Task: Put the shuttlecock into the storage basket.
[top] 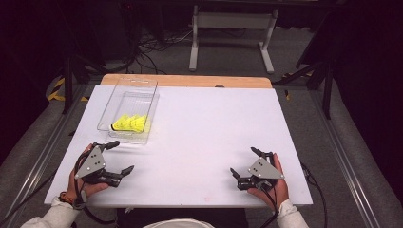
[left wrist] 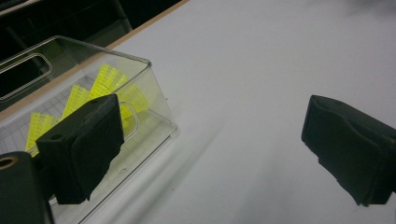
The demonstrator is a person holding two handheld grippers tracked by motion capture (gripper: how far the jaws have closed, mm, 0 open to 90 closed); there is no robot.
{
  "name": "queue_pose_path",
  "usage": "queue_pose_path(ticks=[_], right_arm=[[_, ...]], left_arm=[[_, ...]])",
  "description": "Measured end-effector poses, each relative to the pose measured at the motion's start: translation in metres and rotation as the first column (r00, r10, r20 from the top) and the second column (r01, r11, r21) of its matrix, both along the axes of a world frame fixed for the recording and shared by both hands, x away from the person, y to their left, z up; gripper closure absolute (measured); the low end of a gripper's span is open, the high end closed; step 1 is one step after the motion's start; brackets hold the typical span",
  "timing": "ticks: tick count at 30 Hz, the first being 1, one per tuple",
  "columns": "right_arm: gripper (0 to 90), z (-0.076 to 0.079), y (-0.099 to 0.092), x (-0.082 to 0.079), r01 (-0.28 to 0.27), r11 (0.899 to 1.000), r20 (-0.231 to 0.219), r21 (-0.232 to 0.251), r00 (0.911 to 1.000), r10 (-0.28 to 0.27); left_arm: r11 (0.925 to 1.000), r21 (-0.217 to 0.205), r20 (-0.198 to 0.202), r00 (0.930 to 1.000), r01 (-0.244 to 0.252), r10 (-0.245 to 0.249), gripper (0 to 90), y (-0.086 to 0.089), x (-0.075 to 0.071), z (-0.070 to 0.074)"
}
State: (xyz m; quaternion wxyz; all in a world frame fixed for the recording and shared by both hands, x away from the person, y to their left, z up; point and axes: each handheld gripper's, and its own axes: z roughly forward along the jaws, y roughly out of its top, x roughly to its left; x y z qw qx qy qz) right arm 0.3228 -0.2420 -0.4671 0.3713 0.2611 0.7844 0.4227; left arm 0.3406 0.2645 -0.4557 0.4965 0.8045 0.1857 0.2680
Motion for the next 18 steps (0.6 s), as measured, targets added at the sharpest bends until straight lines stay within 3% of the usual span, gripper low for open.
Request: queue_pose_path(ticks=[18], right_arm=[[3.2, 0.0029, 0.0075, 0.0005, -0.009, 1.000, 0.004, -0.001, 1.0000, 0.009]], left_arm=[[1.0000, 0.002, 0.000, 1.0000, -0.001, 0.001, 6.6, 0.0031, -0.0021, -0.0008]])
